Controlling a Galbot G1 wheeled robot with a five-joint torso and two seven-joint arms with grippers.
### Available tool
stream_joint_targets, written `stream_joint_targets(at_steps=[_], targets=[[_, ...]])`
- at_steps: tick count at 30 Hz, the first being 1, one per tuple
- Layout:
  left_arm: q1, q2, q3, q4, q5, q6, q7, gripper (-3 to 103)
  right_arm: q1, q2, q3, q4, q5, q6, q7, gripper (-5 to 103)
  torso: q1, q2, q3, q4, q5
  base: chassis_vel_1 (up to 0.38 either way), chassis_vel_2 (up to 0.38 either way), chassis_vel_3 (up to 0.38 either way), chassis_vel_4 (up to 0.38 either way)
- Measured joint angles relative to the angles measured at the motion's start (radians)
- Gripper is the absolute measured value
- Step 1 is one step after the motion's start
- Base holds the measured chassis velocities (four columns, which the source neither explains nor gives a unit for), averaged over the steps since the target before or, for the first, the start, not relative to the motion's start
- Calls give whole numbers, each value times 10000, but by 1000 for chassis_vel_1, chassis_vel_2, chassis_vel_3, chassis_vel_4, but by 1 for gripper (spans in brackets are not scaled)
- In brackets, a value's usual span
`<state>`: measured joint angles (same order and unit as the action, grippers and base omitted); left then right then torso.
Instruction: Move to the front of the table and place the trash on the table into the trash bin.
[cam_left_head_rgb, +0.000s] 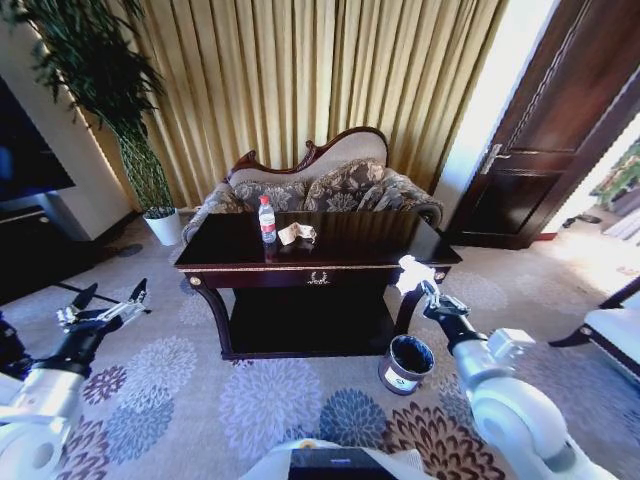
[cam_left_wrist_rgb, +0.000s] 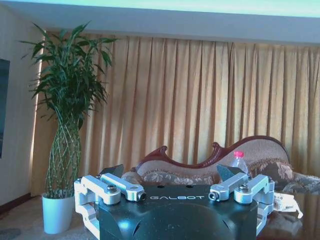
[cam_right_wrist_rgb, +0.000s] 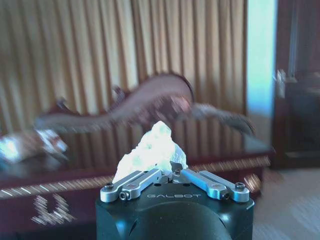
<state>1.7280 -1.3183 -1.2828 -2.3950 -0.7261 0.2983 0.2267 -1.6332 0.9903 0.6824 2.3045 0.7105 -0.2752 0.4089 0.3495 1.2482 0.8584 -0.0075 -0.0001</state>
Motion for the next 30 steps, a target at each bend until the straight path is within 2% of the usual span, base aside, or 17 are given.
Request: stream_joint_targets(at_steps=[4, 5, 7, 9, 10, 14, 15, 20, 21, 24, 26, 30], targets=[[221, 0, 95, -11, -21, -183, 77, 100, 1228, -62, -583, -2107, 195, -55, 63, 0, 7, -3, 2, 0, -1, 0, 0, 0, 0], [221, 0, 95, -11, -21, -183, 77, 100, 1228, -62, -583, -2107, 195, -55, 63, 0, 7, -3, 2, 0, -1, 0, 0, 0, 0], [336, 59, 101, -25, -52, -315, 156, 100, 1788, -41, -836, -3117, 69, -60, 19, 0, 6, -3, 1, 3, 0, 0, 0, 0, 0], [415, 140, 31, -11, -88, -448, 225, 100, 2602, 32, -1216, -4842, -141, -69, -29, 0, 2, 0, -1, 0, 3, 0, 0, 0, 0], [415, 140, 31, -11, -88, -448, 225, 100, 2602, 32, -1216, -4842, -141, -69, -29, 0, 2, 0, -1, 0, 3, 0, 0, 0, 0], [481, 112, -24, 8, -75, -452, 229, 100, 3770, 84, -1743, -7349, -483, -76, -234, 0, 2, 0, -1, 0, 1, 0, 0, 0, 0], [481, 112, -24, 8, -75, -452, 229, 100, 3770, 84, -1743, -7349, -483, -76, -234, 0, 2, 0, -1, 0, 1, 0, 0, 0, 0], [557, 69, -41, 1, -39, -448, 232, 100, 5152, 185, -2445, -10472, -1069, 65, -454, 0, 2, 0, -1, -5, -1, 0, 0, 0, 0], [557, 69, -41, 1, -39, -448, 232, 100, 5152, 185, -2445, -10472, -1069, 65, -454, 0, 2, 0, -1, -5, -1, 0, 0, 0, 0], [556, 13, -48, -64, -25, -429, 229, 100, 6295, 568, -2827, -12345, -1697, 301, -513, 0, 1, 1, -2, 0, -1, 0, 0, 0, 0], [575, -12, -54, -85, -21, -423, 230, 100, 6594, 709, -2899, -12802, -1855, 371, -514, 0, 1, 1, -1, 1, -1, 0, 0, 0, 0], [686, -127, -78, -123, 22, -420, 348, 100, 7701, 1412, -3130, -14611, -2889, 633, -682, 0, 2, 0, -1, 3, -1, 0, 0, 0, 0]])
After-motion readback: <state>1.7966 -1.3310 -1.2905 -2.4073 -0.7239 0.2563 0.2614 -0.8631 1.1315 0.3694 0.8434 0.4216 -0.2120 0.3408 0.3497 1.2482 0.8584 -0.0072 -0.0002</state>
